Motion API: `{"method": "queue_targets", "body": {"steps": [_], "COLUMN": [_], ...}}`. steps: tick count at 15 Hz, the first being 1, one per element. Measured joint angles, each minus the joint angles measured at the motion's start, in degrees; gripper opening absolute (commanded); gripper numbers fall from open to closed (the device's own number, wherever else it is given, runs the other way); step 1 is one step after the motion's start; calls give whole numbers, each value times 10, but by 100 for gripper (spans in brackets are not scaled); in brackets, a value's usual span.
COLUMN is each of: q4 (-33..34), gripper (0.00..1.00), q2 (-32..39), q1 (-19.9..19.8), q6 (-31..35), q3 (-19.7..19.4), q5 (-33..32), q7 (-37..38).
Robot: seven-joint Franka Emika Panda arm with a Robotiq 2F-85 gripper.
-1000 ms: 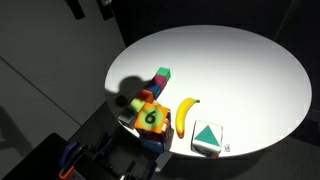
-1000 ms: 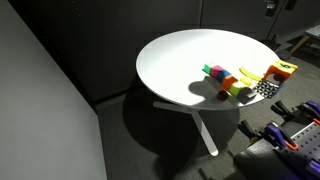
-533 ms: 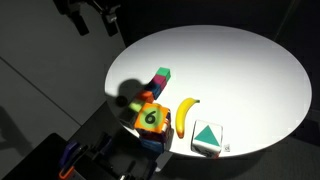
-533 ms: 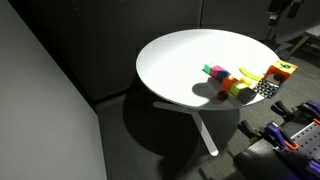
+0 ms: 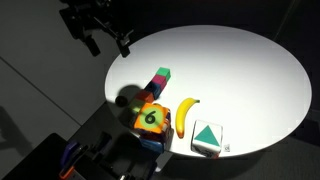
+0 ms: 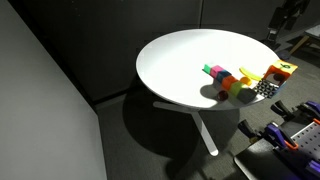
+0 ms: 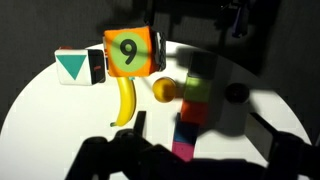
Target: Remove the block with a number image on top from the stack and put it on the table on the left side of the green block
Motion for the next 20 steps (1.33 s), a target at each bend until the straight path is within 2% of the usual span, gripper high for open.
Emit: {"method": "queue_targets", "body": {"steps": [9, 20], "q4": [-54, -62], "gripper": [100, 100], "q2": [0, 1], "q1": [-15, -15], "q6": [17, 17], "q3": [2, 2], "q5": [-82, -84], "q7": [7, 7]}}
